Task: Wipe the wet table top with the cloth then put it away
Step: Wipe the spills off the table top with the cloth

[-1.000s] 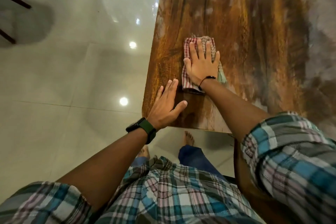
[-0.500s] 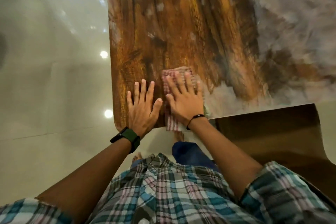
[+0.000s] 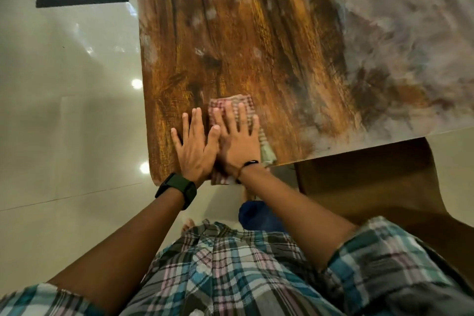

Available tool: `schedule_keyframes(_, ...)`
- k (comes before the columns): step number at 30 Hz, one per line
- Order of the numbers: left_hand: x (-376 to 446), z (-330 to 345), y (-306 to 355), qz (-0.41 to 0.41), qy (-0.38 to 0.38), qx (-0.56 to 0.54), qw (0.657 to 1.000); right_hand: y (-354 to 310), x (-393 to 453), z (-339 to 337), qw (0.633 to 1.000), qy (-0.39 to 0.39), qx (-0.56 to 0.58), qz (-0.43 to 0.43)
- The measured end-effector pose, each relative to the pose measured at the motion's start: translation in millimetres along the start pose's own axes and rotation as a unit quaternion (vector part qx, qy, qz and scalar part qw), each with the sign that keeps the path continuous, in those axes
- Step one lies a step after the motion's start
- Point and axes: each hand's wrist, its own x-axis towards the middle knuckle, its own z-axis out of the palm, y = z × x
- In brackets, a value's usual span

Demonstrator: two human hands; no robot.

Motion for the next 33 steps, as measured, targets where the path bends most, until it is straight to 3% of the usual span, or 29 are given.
schedule_keyframes(3, -3, 5, 6, 0.006, 0.041, 0.015, 0.999, -16, 2, 3, 0.998, -0.021, -0.045, -0.03)
schedule_keyframes(6, -8, 11, 8, 0.034, 0.049, 0.017, 0.998, 12, 9, 2, 0.999, -0.005, -0.013, -0.048)
schedule_keyframes(10, -13, 18, 4, 0.081, 0.037, 0.075, 0.993, 71, 29, -13, 0.997, 0.04, 0.035, 0.051)
schedule_keyframes(16, -11, 20, 3, 0.082, 0.004, 0.2, 0.976, 213, 20, -28, 0.967, 0.064, 0.064, 0.236)
schedule_keyframes(20, -4, 23, 11, 0.081, -0.002, 0.258, 0.963, 207, 19, -25, 0.96, 0.074, 0.049, 0.264)
schedule_keyframes(28, 42, 37, 37, 0.108, -0.014, 0.284, 0.953, 82, -5, -4, 0.994, 0.037, 0.037, 0.096)
schedule_keyframes(33, 51, 51, 58, 0.246, -0.069, 0.279, 0.926, 119, -12, -7, 0.994, 0.054, 0.04, 0.088)
